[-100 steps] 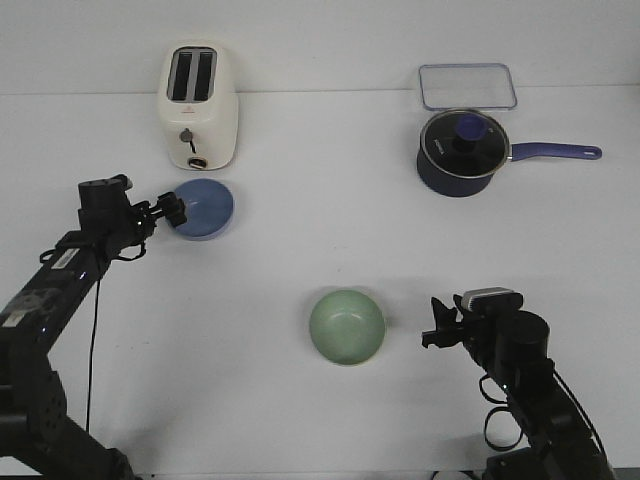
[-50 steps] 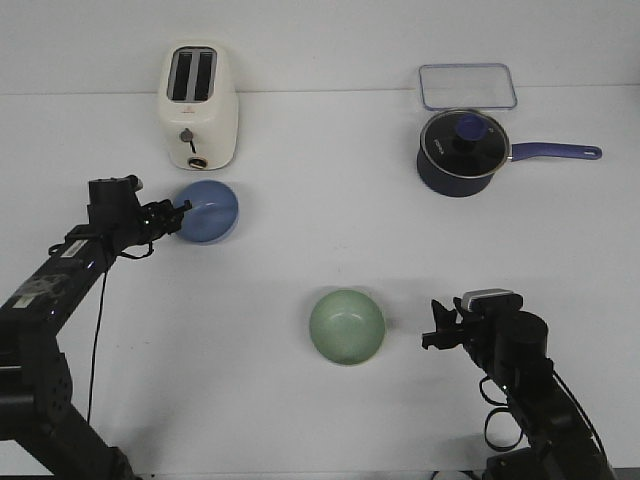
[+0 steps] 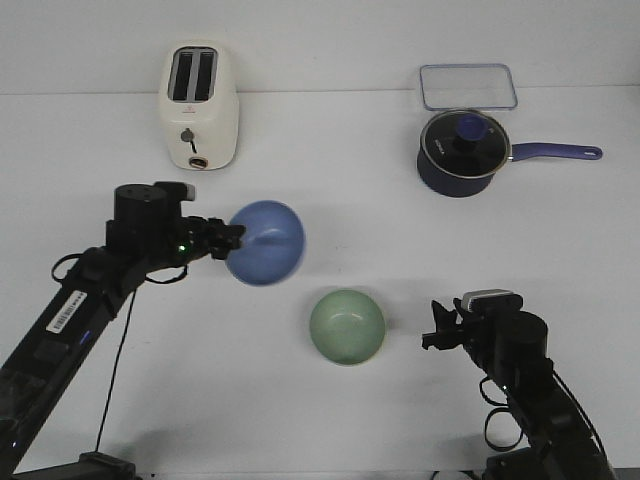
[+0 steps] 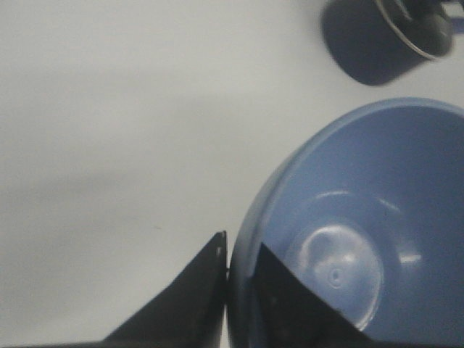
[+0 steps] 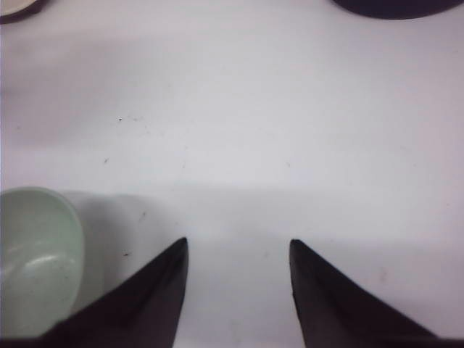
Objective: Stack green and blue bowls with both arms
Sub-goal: 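Lift the blue bowl with the left gripper and carry it over the green bowl, then lower the blue bowl into the green bowl and open the left gripper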
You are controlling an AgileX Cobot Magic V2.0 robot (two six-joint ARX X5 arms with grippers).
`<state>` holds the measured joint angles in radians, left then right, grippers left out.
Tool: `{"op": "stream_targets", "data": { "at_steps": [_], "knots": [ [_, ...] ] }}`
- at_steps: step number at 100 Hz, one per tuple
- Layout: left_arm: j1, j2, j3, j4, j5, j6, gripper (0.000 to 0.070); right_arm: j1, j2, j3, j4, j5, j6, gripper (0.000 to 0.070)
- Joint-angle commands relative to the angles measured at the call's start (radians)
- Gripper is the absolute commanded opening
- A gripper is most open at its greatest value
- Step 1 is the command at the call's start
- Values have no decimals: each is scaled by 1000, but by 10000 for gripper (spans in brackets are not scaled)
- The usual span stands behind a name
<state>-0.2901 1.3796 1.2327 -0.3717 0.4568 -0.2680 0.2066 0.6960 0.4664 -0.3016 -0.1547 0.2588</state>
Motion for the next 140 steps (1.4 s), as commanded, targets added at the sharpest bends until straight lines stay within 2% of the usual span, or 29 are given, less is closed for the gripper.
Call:
{"op": "stream_targets", "data": {
  "at_steps": [1,21,51,55,64,69,81,90,95,99,101,102,103,105,115,124,140],
  "knots": [
    [-81,10,17,3,11,24,15,2,5,3,13,0,5,271],
    [-301,87,17,6,-77,52,14,2,5,3,13,-1,5,271],
    [-424,237,17,35,-82,77,22,2,5,3,13,-1,4,271],
    [-426,241,17,35,-82,77,74,2,5,3,13,-1,4,271],
    [-424,229,17,36,-82,76,325,2,5,3,13,-1,2,271],
    [-414,212,17,35,-83,77,360,2,4,3,13,-1,2,271],
    [-360,134,17,17,-87,100,356,2,4,3,17,0,1,271],
    [-308,50,17,-9,-159,128,304,0,-8,3,20,3,-5,262],
    [-274,-4,17,-28,-220,151,210,-3,-22,3,21,3,-10,210],
    [-244,-45,17,-46,-269,166,89,-6,-40,3,21,5,-16,108],
    [-225,-73,17,-62,-297,180,0,-7,-51,3,21,8,-18,41],
    [-217,-83,17,-70,-309,185,0,-8,-56,3,20,9,-20,4],
    [-213,-88,17,-74,-315,186,0,-9,-62,3,19,10,-22,0],
    [-194,-112,17,-90,-346,190,18,-11,-74,3,15,13,-25,0],
    [-120,-217,-21,-120,-449,219,14,-18,-150,-11,13,52,-26,0],
    [-55,-374,-174,2,-495,234,14,-24,-257,-60,60,71,-32,0],
    [59,-725,-594,401,-542,235,13,-24,-449,-170,169,122,-51,0]
  ]
}}
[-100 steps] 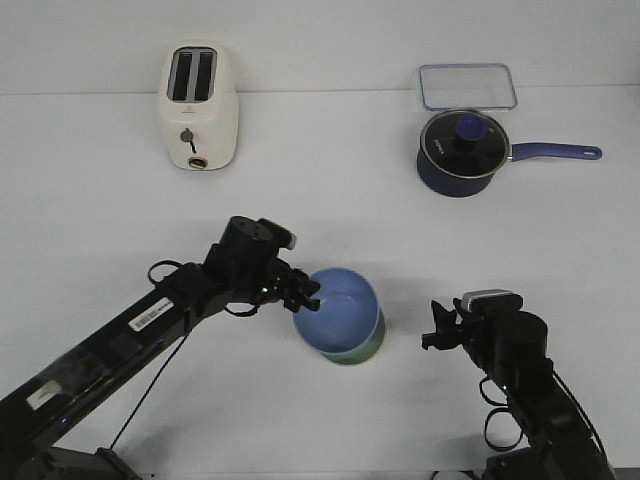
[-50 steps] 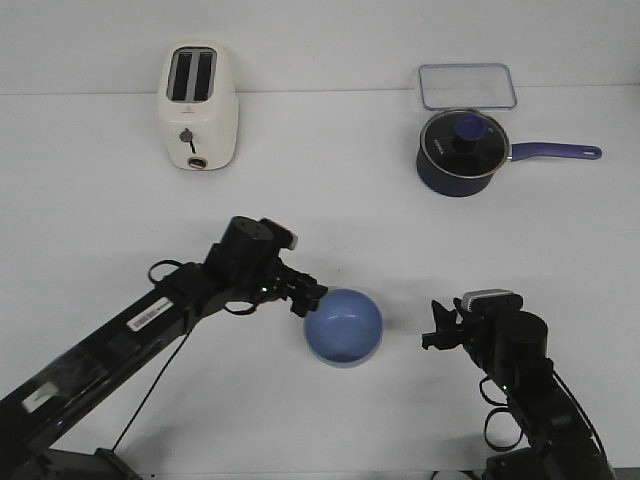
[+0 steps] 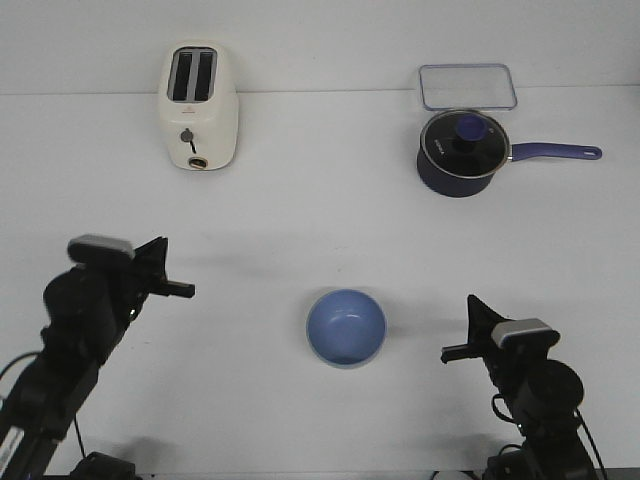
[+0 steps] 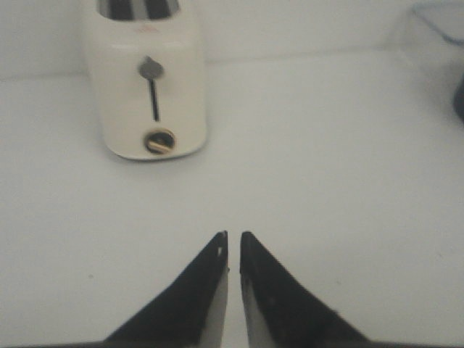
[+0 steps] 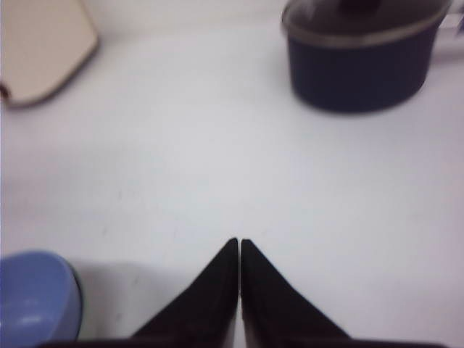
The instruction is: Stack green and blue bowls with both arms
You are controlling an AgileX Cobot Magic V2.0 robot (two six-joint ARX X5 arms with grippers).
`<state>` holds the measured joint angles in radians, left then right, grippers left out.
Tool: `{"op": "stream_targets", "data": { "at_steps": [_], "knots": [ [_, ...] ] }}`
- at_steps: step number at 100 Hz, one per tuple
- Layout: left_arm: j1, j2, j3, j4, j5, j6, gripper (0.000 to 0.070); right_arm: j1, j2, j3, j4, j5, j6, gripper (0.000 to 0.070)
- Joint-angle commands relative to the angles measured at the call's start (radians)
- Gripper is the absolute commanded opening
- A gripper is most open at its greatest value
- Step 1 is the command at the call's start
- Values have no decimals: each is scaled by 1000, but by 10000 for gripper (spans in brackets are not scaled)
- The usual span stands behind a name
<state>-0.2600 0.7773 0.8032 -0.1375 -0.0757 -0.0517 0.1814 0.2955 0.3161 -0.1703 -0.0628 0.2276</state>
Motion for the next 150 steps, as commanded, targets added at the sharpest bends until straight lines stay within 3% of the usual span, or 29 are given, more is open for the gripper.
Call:
{"op": "stream_targets", "data": {
  "at_steps": [1,12,22,103,119,134,150],
  "knots": [
    [32,-132,-176,177,-9,18,12,1,-55,-23,40,38,-19,0],
    [96,-296,-359,313,-11,11,12,1,-91,-36,39,105,-19,0],
    [124,-367,-394,285,-11,6,13,1,-92,-35,43,143,-19,0],
    [132,-493,-404,266,-10,8,15,1,-92,-35,65,142,-19,0],
    [184,-576,-515,272,10,10,15,1,-92,-35,66,142,-19,0],
    [243,-669,-667,304,95,-35,15,1,-92,-35,65,143,-19,0],
    [266,-745,-763,302,102,-47,15,1,-92,-35,66,143,-19,0]
  ]
}}
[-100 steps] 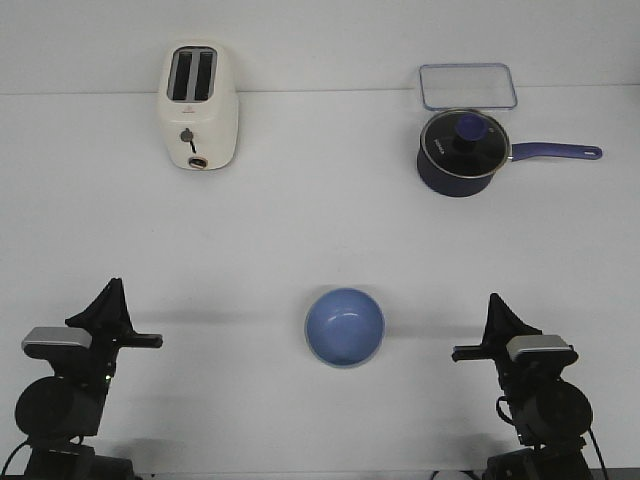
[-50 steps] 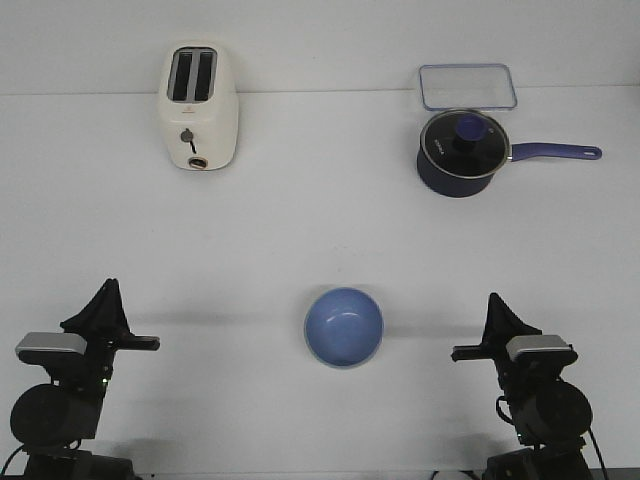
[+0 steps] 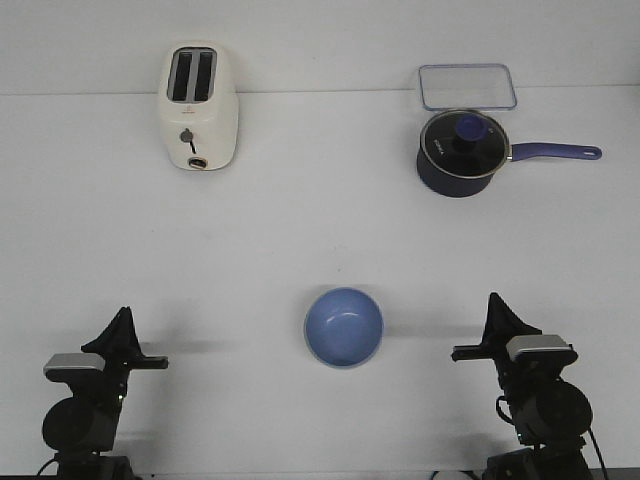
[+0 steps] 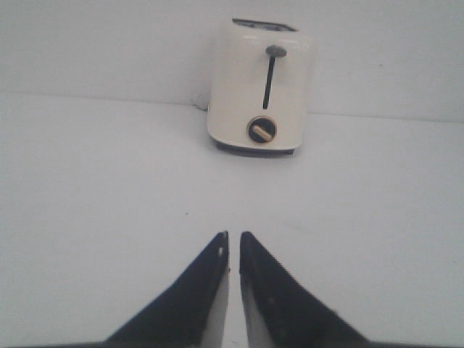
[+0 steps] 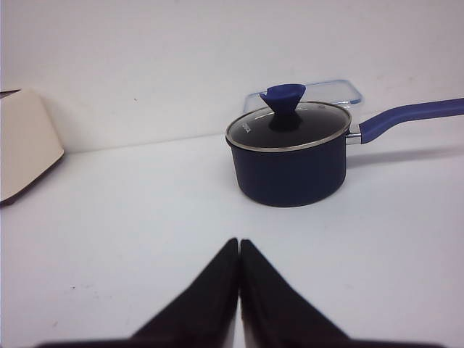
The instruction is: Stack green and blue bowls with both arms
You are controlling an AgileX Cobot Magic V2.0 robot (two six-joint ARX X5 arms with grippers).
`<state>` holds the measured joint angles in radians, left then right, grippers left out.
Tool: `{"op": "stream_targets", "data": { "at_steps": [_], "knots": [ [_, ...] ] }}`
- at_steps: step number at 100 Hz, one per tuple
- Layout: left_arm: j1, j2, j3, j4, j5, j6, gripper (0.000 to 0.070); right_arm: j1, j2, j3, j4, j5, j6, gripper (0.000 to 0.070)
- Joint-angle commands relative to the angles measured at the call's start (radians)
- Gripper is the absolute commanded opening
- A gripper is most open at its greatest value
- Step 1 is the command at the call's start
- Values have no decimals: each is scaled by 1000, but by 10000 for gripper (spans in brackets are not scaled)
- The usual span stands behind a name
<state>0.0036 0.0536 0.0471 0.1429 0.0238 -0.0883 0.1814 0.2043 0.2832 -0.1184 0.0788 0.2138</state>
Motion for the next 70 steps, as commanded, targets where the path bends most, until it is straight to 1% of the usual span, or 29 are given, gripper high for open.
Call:
{"op": "stream_targets", "data": {
  "at_steps": [1,8,70],
  "knots": [
    [3,-26,-11,20,2,-10,15,1,-1,-2,14,1,-6,0],
    [4,-53,-35,23,2,-8,15,1,-1,-2,13,1,-6,0],
    [5,-49,-33,16,2,-6,15,1,-1,-2,13,1,-6,0]
  ]
}}
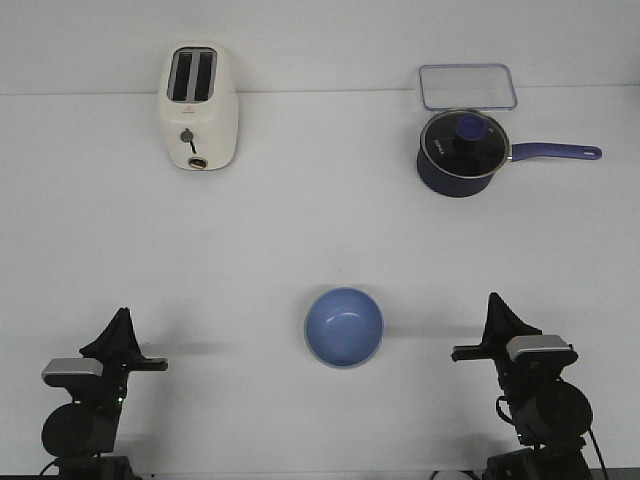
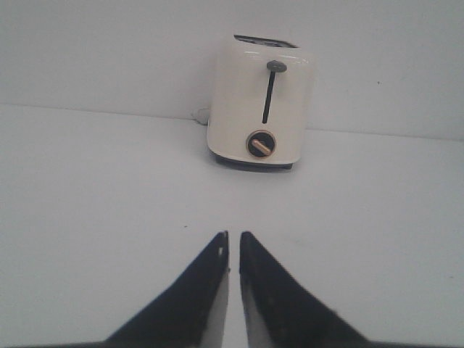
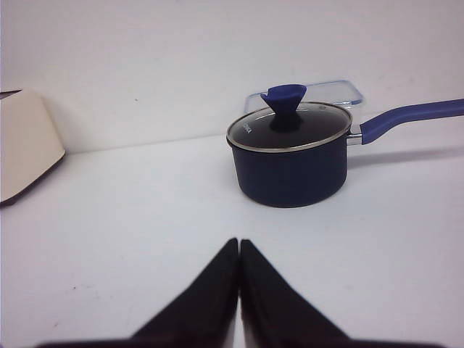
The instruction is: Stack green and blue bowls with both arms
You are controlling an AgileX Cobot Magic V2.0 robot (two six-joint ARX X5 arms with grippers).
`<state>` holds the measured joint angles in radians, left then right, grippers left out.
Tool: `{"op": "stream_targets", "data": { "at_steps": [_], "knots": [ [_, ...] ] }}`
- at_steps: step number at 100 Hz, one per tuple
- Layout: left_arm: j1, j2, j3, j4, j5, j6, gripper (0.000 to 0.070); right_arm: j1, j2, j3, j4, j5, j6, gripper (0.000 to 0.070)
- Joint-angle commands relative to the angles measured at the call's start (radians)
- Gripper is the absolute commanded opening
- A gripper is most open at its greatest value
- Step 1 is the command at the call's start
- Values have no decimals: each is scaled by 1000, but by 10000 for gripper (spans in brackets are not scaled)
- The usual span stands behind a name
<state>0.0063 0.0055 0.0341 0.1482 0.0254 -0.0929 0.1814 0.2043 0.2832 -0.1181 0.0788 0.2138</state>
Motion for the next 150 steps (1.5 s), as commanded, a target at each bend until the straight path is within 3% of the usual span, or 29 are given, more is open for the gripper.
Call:
{"op": "stream_targets", "data": {
  "at_steps": [1,43,51,68,90,98,150],
  "knots": [
    [2,-1,-20,11,1,-1,15,1,-1,-2,13,1,-6,0],
    [2,0,-20,10,1,-1,15,1,-2,-2,12,2,-18,0],
    [2,-1,-20,10,1,-1,15,-3,-19,-5,4,11,-106,0],
    [2,0,-20,10,1,-1,15,-48,-126,-92,13,-36,-407,0],
    [2,-1,-20,11,1,-1,15,-96,-203,-221,44,-56,-527,0],
    [2,0,-20,10,1,-1,15,-96,-203,-274,116,-65,-541,0],
    [2,-1,-19,10,1,-1,15,-96,-203,-270,124,-79,-544,0]
  ]
}}
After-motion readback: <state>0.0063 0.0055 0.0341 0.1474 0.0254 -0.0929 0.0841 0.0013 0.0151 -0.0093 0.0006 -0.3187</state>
